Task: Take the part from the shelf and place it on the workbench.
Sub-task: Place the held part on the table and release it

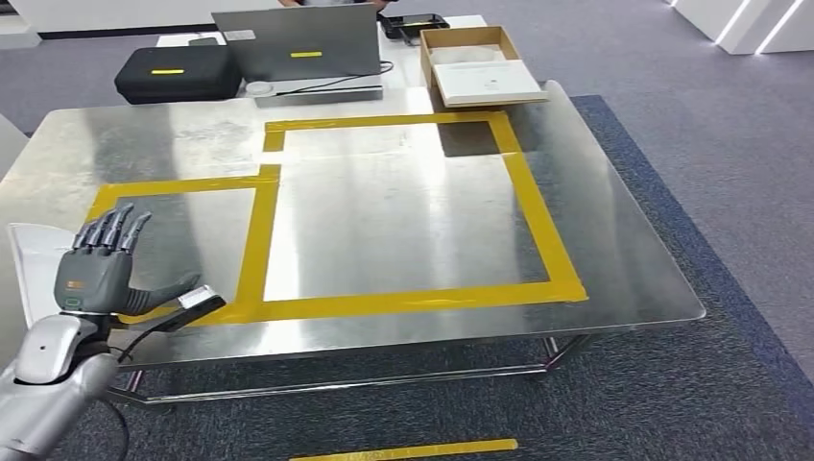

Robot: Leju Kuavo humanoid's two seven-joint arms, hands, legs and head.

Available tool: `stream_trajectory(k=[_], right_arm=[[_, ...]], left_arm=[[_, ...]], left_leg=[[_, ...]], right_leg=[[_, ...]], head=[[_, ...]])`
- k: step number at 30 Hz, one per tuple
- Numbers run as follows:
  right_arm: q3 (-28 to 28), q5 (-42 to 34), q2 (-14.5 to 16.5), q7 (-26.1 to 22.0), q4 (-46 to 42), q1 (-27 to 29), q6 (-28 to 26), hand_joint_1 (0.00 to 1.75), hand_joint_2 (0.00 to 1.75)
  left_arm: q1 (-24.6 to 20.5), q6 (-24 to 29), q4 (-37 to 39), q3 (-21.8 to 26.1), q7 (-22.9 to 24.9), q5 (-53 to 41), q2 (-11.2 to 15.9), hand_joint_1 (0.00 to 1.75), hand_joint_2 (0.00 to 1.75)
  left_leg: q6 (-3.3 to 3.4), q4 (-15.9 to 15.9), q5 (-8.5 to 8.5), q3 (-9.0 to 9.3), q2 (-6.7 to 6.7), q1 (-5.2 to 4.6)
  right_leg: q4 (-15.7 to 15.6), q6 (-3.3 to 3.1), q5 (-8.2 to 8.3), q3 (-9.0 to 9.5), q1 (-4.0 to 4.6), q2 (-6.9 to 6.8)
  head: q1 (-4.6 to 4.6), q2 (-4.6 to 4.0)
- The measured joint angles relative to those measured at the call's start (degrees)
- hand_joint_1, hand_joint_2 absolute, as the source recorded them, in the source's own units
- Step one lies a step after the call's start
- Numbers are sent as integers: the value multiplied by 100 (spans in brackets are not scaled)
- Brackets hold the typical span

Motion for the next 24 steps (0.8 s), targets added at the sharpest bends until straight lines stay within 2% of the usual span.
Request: stream_trajectory(k=[2,4,5,6,7,9,10,11,14,15,16,17,19,20,21,22,23,24], right_arm=[[-75,-79,36,0,1,19,-39,0,0],[-140,-116,53,0,2,47,-56,0,0],[-168,-129,57,1,2,58,-52,0,0],[-196,-145,64,3,2,67,-43,0,0],[-222,-164,78,5,2,76,-34,0,0],[-272,-192,114,10,2,95,-26,0,0],[-294,-192,129,13,2,100,-25,0,0],[-313,-179,138,21,2,101,-18,0,0],[-339,-83,142,88,3,99,4,0,0],[-340,-52,142,107,4,99,-6,0,0],[-341,-31,141,112,5,96,-35,0,0],[-342,-21,140,97,7,91,-79,0,0],[-343,-19,140,31,7,75,-186,0,0],[-344,-22,140,-7,7,66,-230,0,0],[-344,-26,140,-35,7,54,-263,0,0],[-345,-32,140,-58,7,41,-287,0,0],[-346,-37,140,-83,7,27,-305,0,0],[-346,-40,140,-110,5,13,-318,0,0]], left_arm=[[461,165,-502,101,-263,522,-280,0,0],[871,243,-905,166,-427,815,-508,0,0],[1043,242,-1050,192,-516,998,-596,0,0],[1222,224,-1209,230,-672,1326,-686,0,0],[1413,185,-1378,278,-895,1776,-788,0,0],[1816,68,-1746,375,-1456,2760,-1015,0,0],[1993,-14,-1903,412,-1716,3152,-1129,0,0],[2153,-142,-2058,444,-1976,3548,-1239,0,0],[2602,-936,-2545,540,-2794,5148,-1595,0,0],[2739,-1281,-2724,584,-3027,5730,-1741,0,0],[2862,-1618,-2908,628,-3199,6247,-1896,0,0],[2969,-1919,-3081,680,-3303,6654,-2047,0,0],[3151,-2378,-3362,798,-3364,7088,-2320,0,0],[3218,-2519,-3452,860,-3361,7157,-2423,0,0],[3268,-2613,-3517,915,-3354,7176,-2514,0,0],[3301,-2676,-3564,962,-3347,7186,-2579,0,0],[3326,-2718,-3595,1004,-3341,7188,-2640,0,0],[3344,-2759,-3623,1041,-3339,7184,-2689,0,0]], left_leg=[[-54,454,-360,-149,-4,17],[-101,1199,-782,-392,-4,41],[-114,1437,-883,-447,-4,48],[-120,1470,-878,-402,-4,51],[-118,1265,-773,-240,-3,55],[-95,438,-499,281,-1,57],[-68,93,-413,478,-4,53],[-38,-112,-375,586,-7,44],[79,-169,-296,556,-7,24],[127,-178,-248,522,3,31],[174,-191,-193,474,14,43],[209,-200,-137,414,24,51],[239,-194,-32,274,30,41],[241,-191,22,200,31,34],[241,-187,77,128,31,28],[236,-183,128,62,30,23],[225,-179,178,2,26,21],[207,-172,225,-46,20,20]], right_leg=[[-44,-52,42,2,-29,-12],[-42,-70,66,-32,-27,-25],[-34,-70,81,-57,-25,-31],[-25,-66,99,-86,-24,-35],[-14,-57,117,-114,-25,-35],[12,-20,150,-157,-17,-24],[27,6,165,-172,-6,-20],[35,38,182,-182,4,-20],[26,155,248,-207,-5,-22],[63,193,186,-245,-11,-19],[185,225,30,-309,-15,-18],[418,249,-216,-395,-20,-19],[1127,282,-763,-561,-23,-27],[1421,290,-905,-583,-25,-27],[1558,291,-924,-528,-25,-27],[1484,285,-829,-378,-25,-28],[1203,272,-675,-129,-24,-27],[787,253,-553,191,-24,-26]], head=[[-22,0],[-35,0],[-34,0],[-34,0],[-37,0],[-39,0],[-34,0],[-30,0],[-28,0],[-26,0],[-17,0],[-7,0],[12,0],[11,0],[10,0],[11,0],[10,0],[11,0]])
